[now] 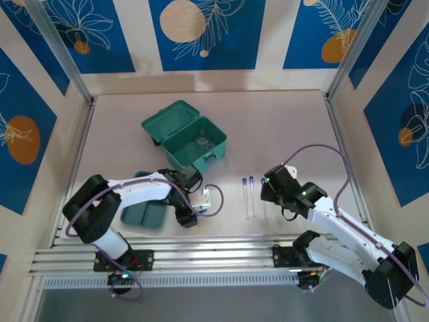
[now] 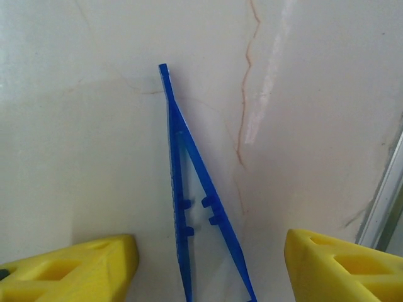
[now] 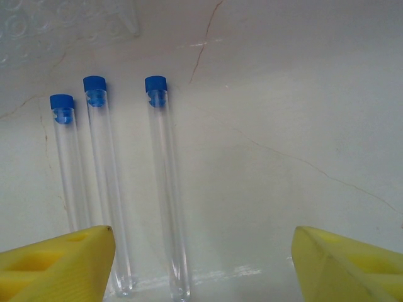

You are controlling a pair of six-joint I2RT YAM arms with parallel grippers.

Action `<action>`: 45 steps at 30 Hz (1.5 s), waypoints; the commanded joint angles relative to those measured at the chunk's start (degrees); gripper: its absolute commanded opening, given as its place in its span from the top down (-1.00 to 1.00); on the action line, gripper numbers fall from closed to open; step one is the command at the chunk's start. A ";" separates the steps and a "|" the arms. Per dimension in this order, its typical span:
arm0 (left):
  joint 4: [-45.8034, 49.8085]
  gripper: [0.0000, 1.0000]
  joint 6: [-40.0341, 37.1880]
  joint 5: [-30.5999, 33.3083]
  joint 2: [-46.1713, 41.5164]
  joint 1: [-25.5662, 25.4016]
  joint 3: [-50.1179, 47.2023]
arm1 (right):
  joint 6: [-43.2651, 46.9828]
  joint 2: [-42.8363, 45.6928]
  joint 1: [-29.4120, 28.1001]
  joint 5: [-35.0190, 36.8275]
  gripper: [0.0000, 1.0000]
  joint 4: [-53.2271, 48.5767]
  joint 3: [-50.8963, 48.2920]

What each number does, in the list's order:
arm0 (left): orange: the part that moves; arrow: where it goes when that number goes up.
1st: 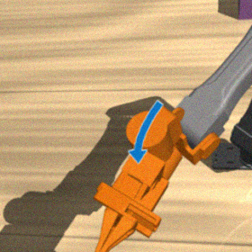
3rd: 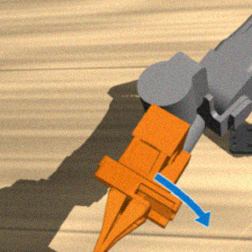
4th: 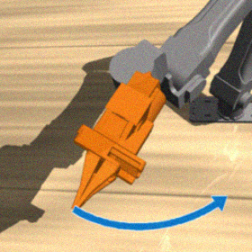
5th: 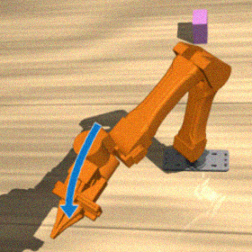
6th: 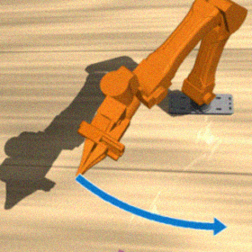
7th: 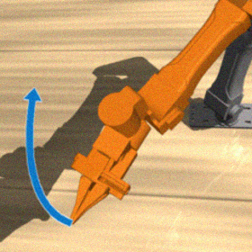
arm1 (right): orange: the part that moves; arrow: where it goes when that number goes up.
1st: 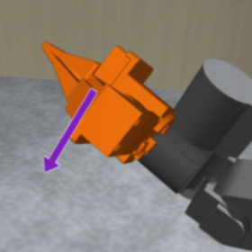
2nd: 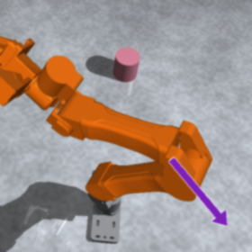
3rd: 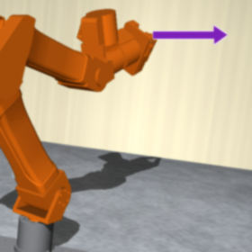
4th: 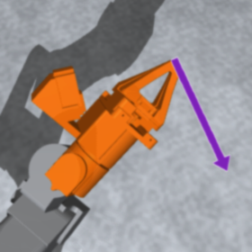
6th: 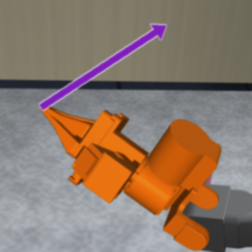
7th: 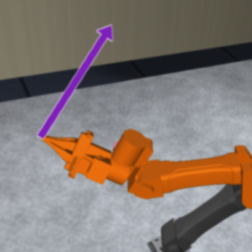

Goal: Organize the chemistry lab equipment

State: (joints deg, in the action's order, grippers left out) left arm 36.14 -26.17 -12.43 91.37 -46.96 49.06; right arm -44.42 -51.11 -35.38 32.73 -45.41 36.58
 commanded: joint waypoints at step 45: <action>-9.93 0.54 -0.02 18.93 2.67 -6.15 -2.21 | -0.02 -1.01 0.13 -0.17 -0.48 -0.11 0.71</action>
State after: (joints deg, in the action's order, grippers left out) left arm 33.95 -25.61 0.36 91.22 -53.28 48.97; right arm -44.42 -51.83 -35.38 32.73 -45.41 36.60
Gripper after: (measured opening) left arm 0.234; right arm 0.740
